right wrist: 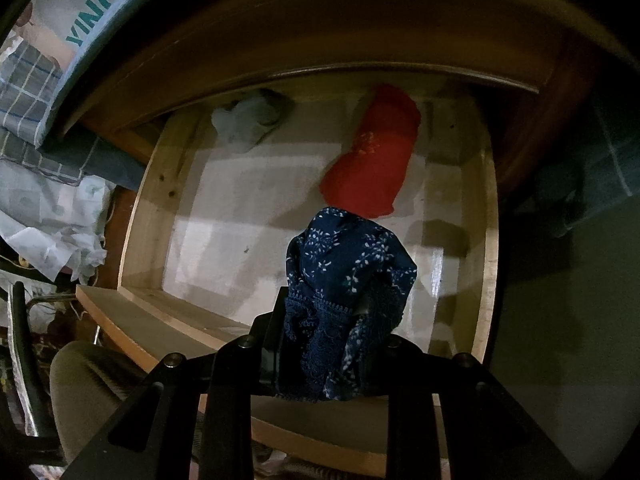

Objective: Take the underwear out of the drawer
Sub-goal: 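Lower the sock into the white box and open the left tool, then carry the navy cloth to the box with the right tool while the left tool returns over the drawer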

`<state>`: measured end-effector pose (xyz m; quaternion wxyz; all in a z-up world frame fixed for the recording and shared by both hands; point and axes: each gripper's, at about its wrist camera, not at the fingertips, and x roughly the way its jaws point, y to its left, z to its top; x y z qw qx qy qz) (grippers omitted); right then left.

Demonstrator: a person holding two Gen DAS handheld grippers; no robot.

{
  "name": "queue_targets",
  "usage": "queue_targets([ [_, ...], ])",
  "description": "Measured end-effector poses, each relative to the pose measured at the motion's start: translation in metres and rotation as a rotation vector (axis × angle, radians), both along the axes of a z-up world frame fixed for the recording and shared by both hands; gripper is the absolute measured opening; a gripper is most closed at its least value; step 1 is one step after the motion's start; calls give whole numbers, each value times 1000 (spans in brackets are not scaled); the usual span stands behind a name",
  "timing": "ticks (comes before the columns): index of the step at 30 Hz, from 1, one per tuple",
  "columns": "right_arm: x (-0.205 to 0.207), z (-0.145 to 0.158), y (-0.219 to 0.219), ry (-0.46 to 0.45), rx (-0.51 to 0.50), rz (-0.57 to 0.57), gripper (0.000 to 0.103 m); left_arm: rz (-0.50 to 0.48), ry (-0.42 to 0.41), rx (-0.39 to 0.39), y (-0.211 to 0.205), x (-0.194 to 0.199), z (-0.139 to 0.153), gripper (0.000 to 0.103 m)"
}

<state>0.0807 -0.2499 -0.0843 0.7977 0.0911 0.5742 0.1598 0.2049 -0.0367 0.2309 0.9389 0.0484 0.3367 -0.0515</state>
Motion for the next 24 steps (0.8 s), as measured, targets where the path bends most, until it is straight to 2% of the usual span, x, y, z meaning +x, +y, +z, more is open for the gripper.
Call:
queue_targets([
  [7,0,1,2,-4,-29,-2,23,-3,-95,26,5,-40,16,69],
  [14,-1,2,5,-12,-62,0,23,12,-139,31,22,-81,5,69],
  [17,-2,3,6,-21,-83,2,23,31,-148,42,28,-101,-10,70],
  [20,-3,5,5,-29,-92,1,23,56,-138,62,30,-122,-37,71],
  [22,-4,7,5,-41,-108,-5,23,40,-103,73,29,-134,-61,71],
  [24,-6,10,7,-54,-123,-4,23,41,-34,80,28,-143,-93,71],
])
